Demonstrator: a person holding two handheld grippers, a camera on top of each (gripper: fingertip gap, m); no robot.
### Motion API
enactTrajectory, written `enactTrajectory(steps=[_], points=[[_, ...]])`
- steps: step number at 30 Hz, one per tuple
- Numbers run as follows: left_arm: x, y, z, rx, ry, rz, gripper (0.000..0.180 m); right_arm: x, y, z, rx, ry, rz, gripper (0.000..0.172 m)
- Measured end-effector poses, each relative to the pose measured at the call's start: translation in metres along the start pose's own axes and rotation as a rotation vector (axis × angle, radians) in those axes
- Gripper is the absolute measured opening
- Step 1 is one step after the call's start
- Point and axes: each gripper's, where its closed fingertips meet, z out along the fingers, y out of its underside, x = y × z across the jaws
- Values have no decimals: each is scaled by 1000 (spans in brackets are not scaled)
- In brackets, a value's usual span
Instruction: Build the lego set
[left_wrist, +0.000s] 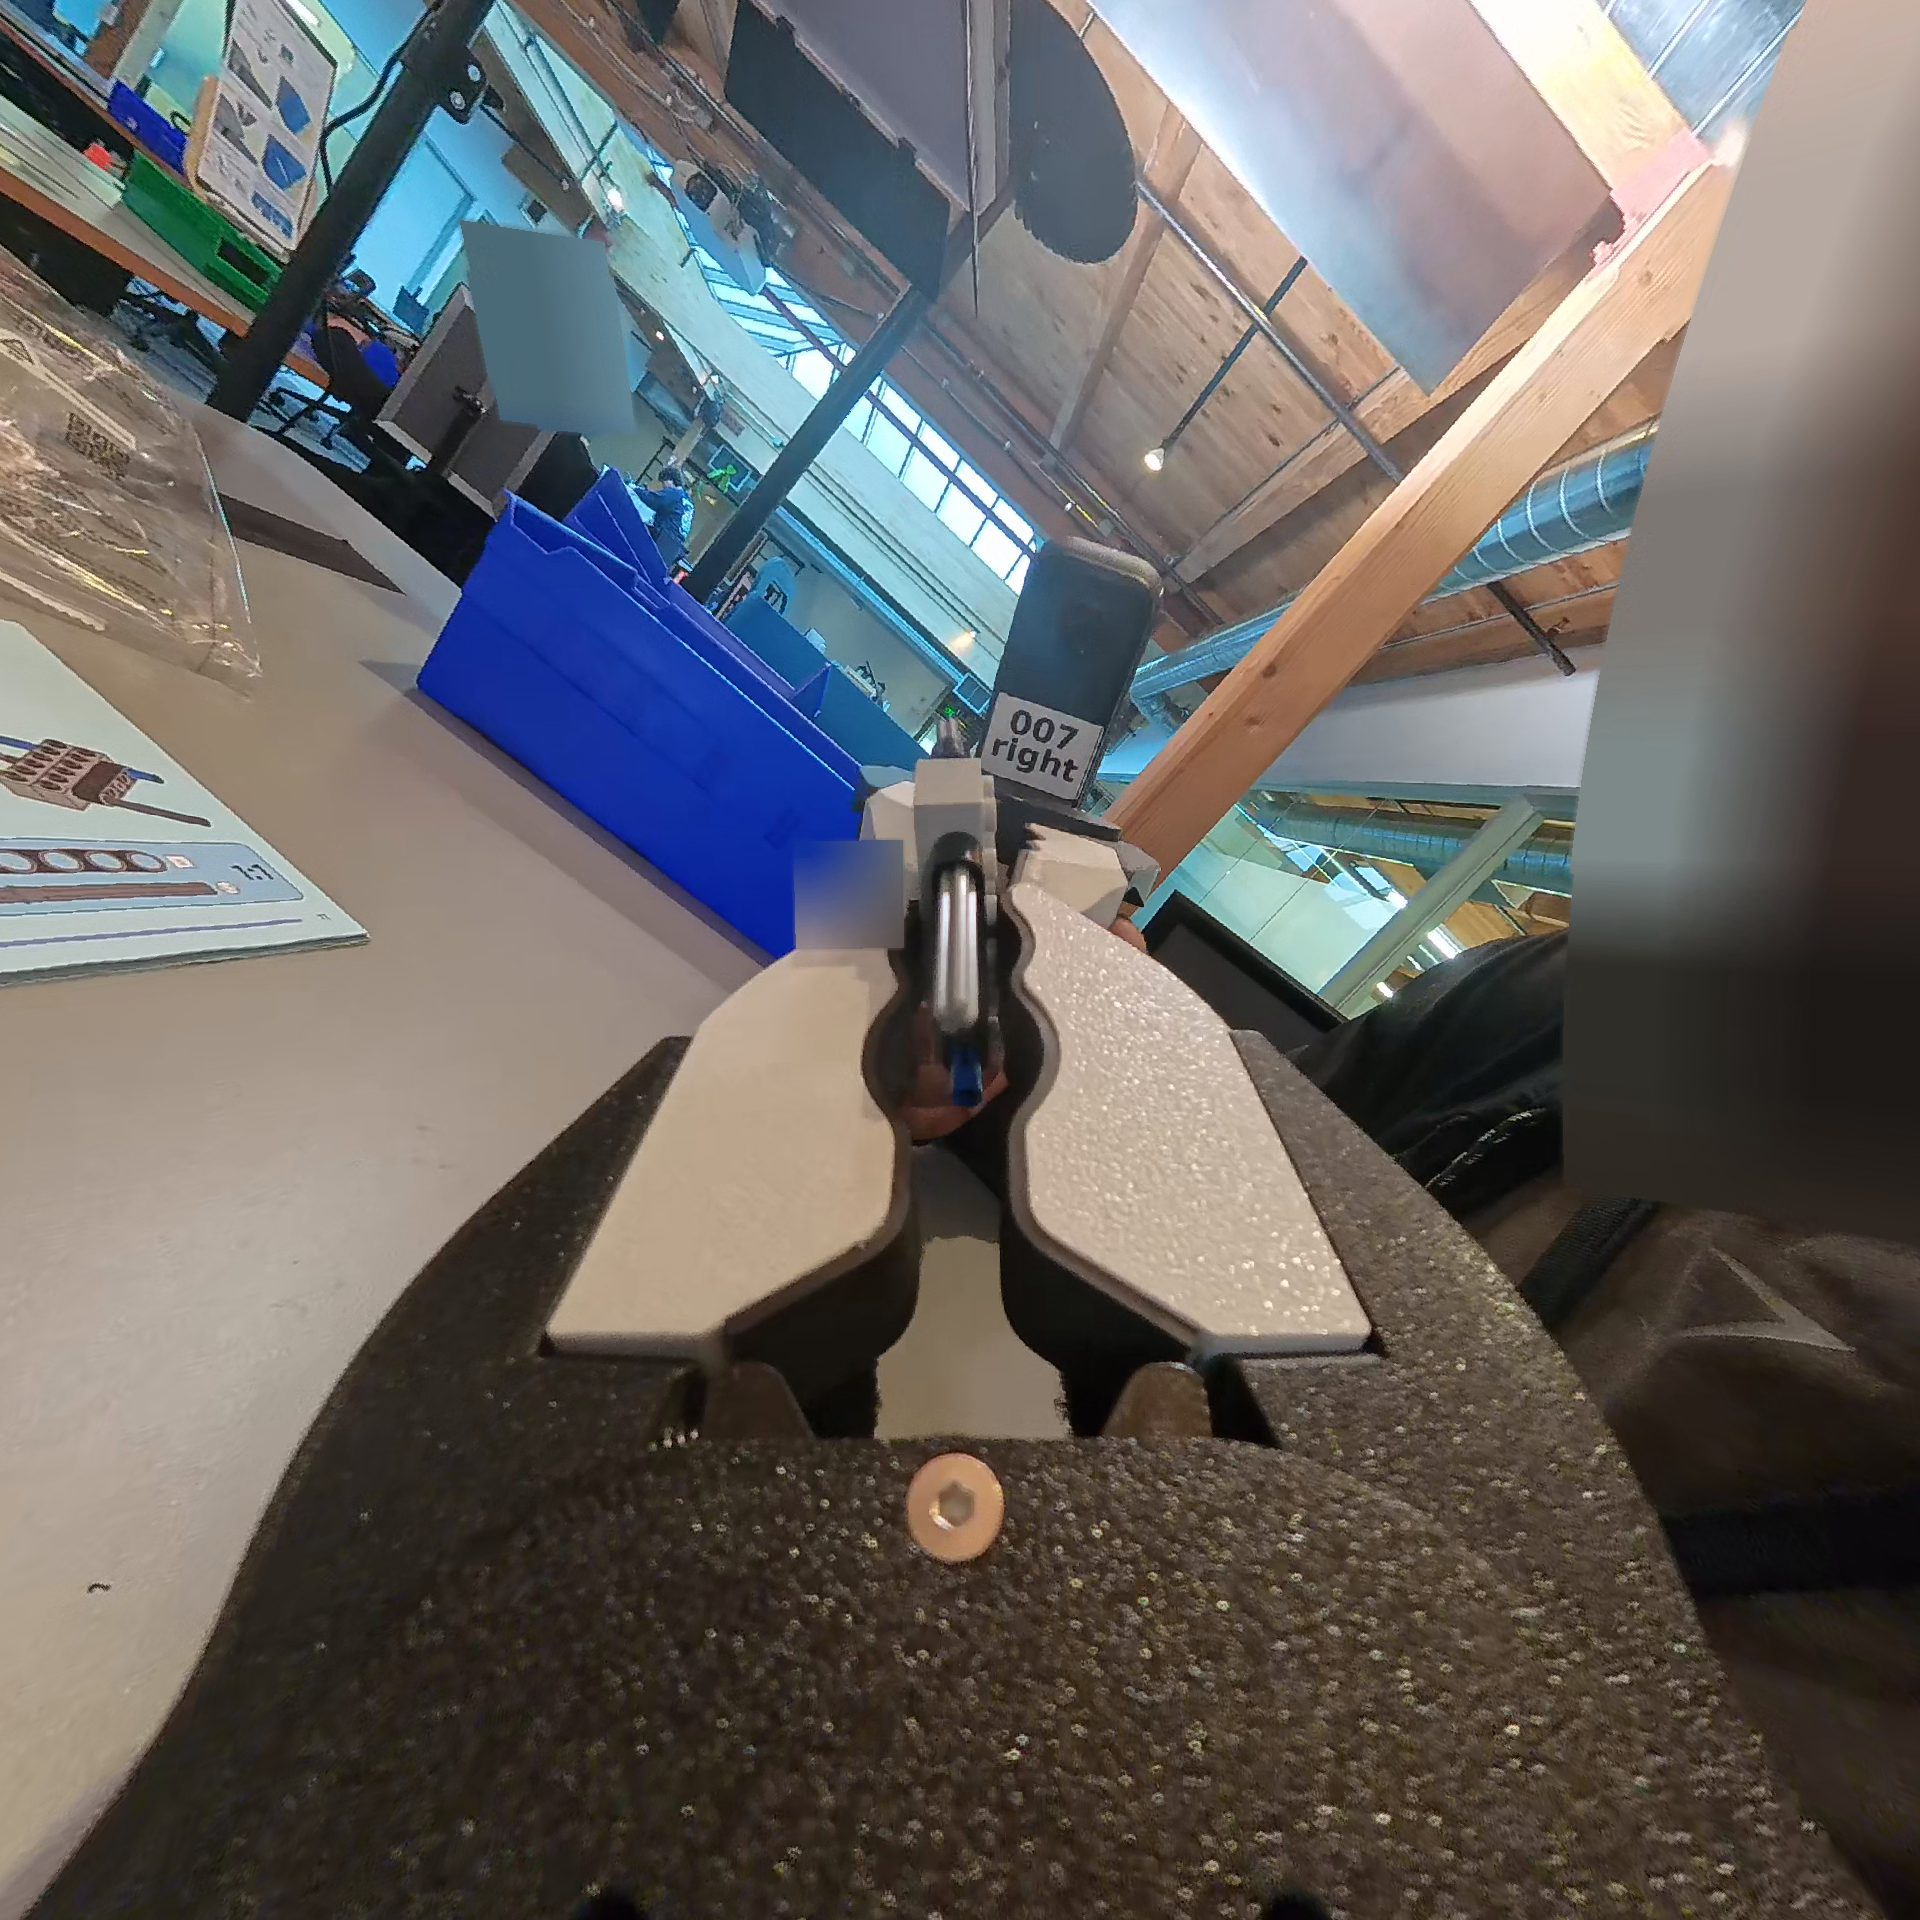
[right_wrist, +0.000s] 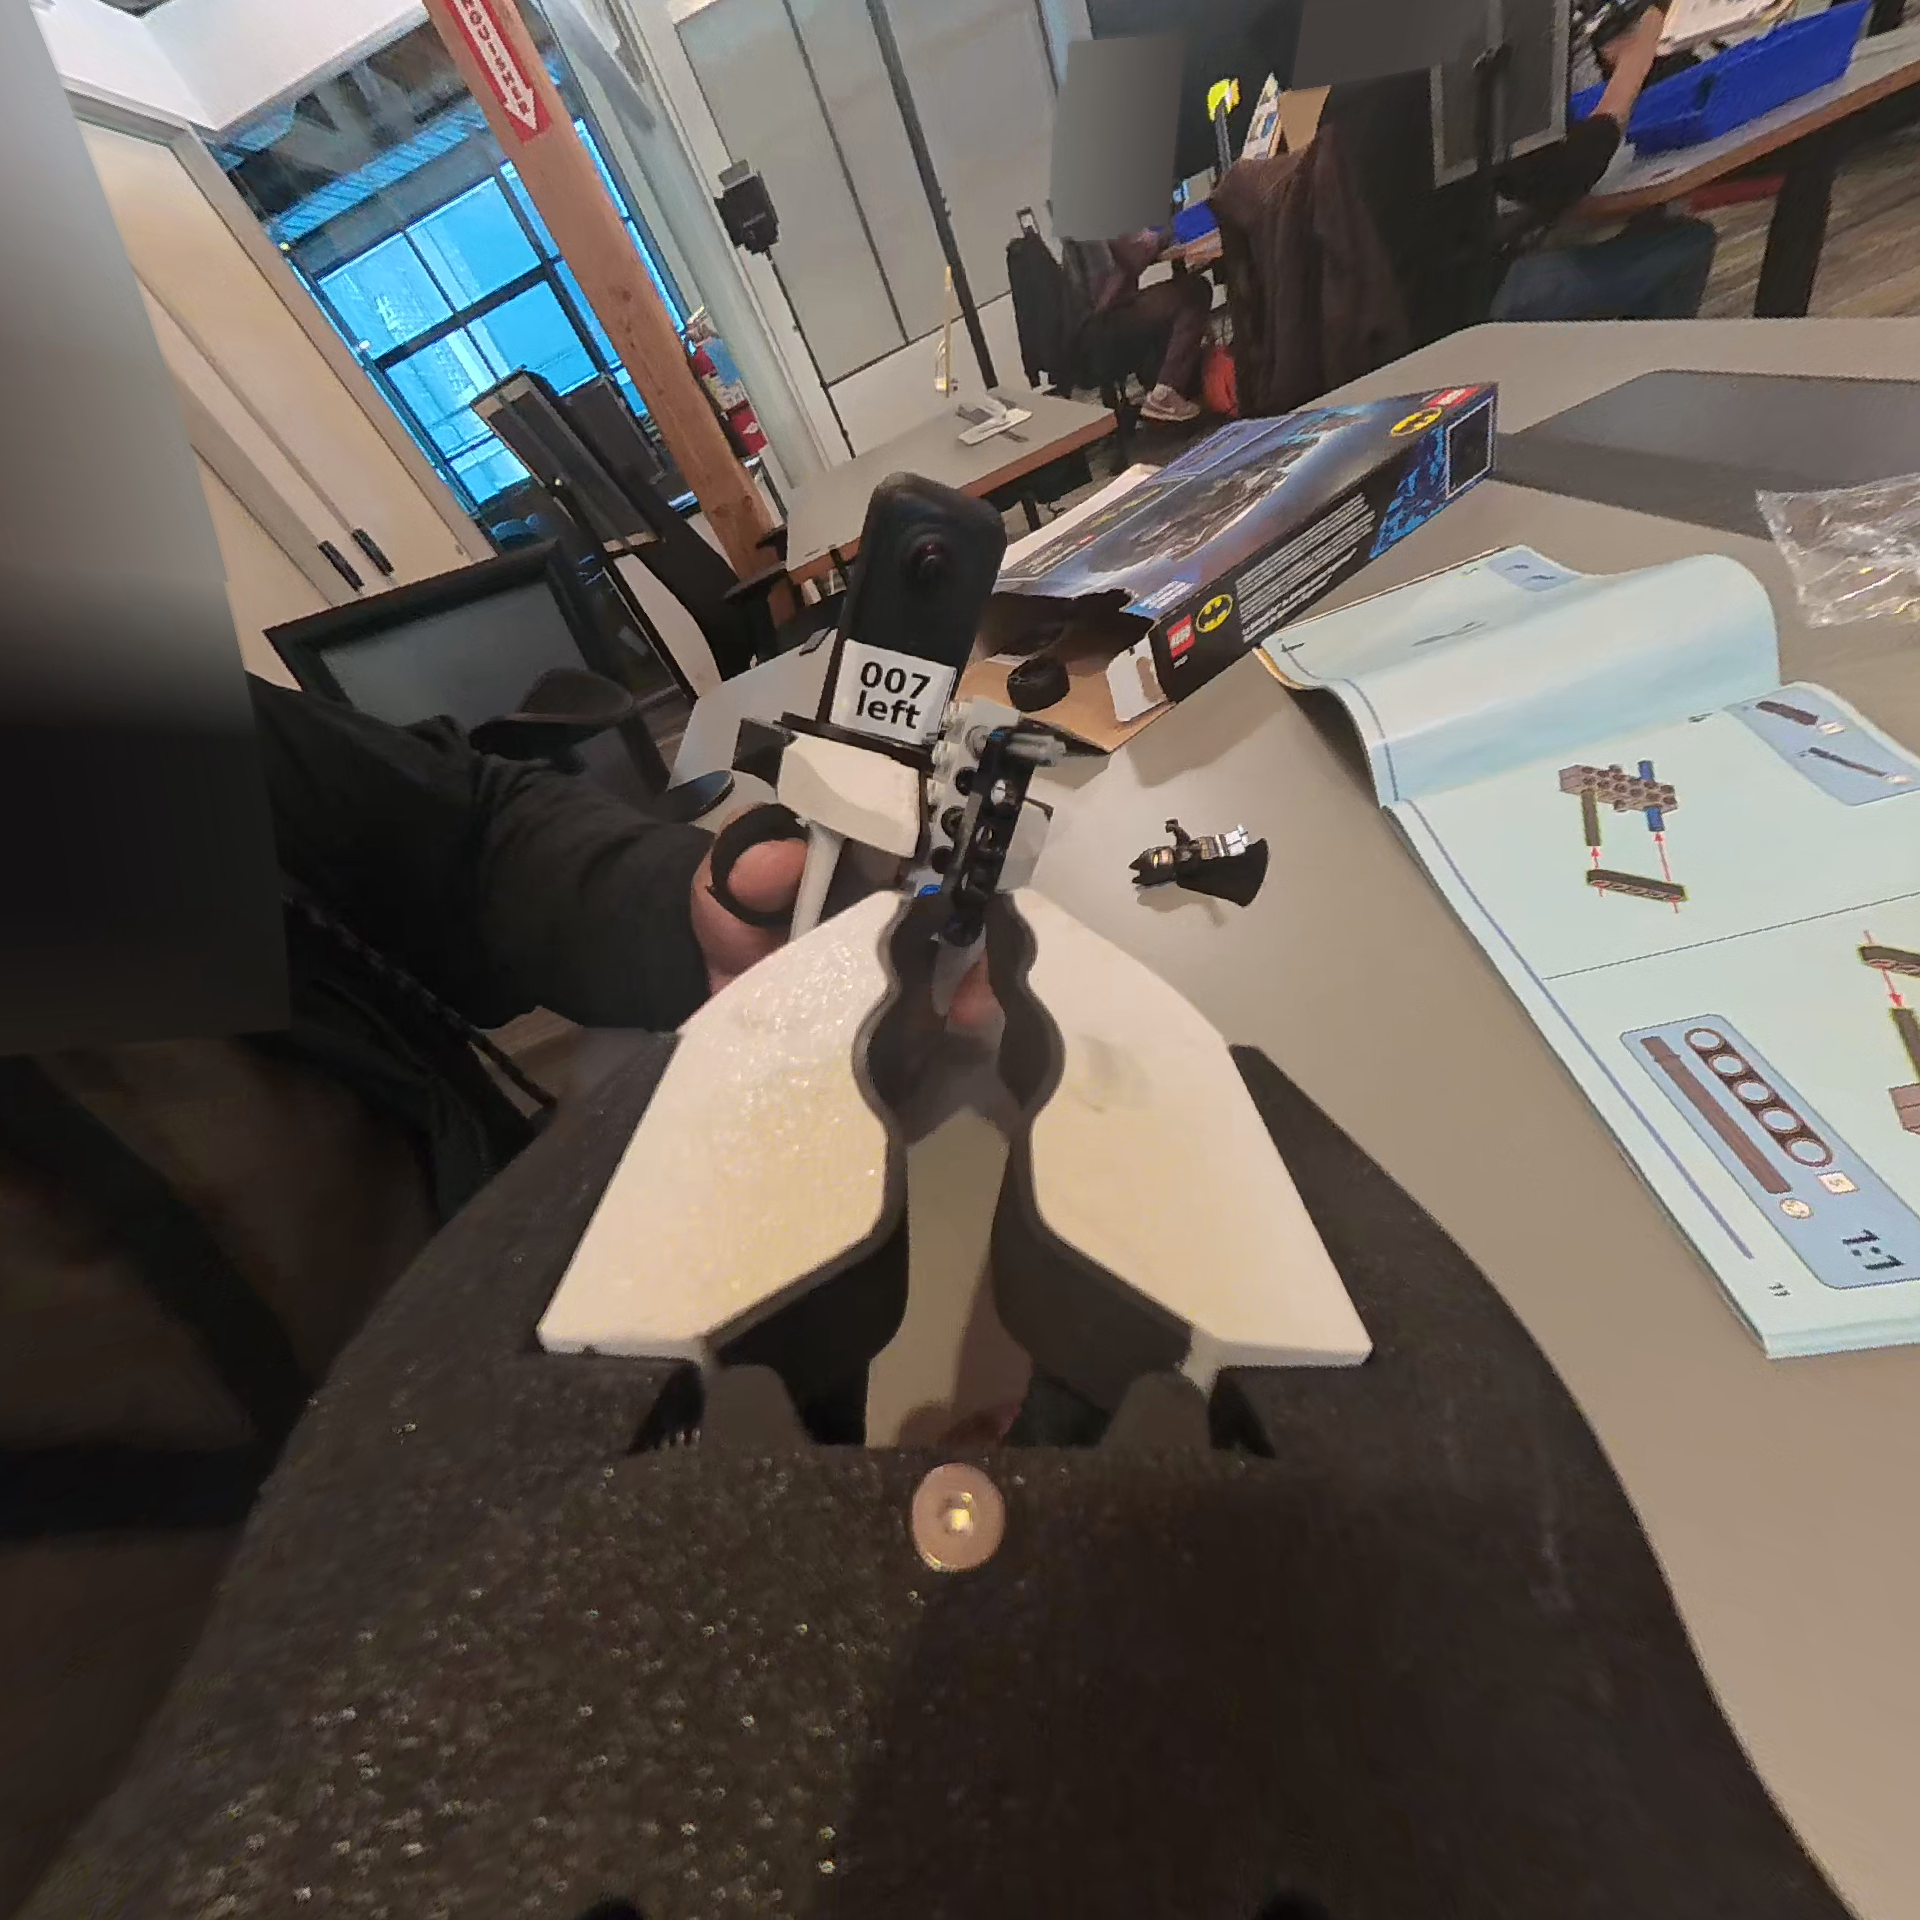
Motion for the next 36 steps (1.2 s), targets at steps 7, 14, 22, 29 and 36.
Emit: enactTrajectory(steps=[7,14,22,29,36], points=[[1,-1,-1,8,10,-1,12,-1,-2,-1,2,-15,16,16],[2,-2,-1,14,14,0,12,-5,-2,-5,1,-72,54,17],[7,4,1,-30,24,50,12,-8,3,-4,-47,-113,102,16],[8,8,3,-62,17,80,12,-8,8,-4,-85,-108,105,8],[7,11,3,-77,9,85,12,-10,13,-3,-100,-143,138,8]])
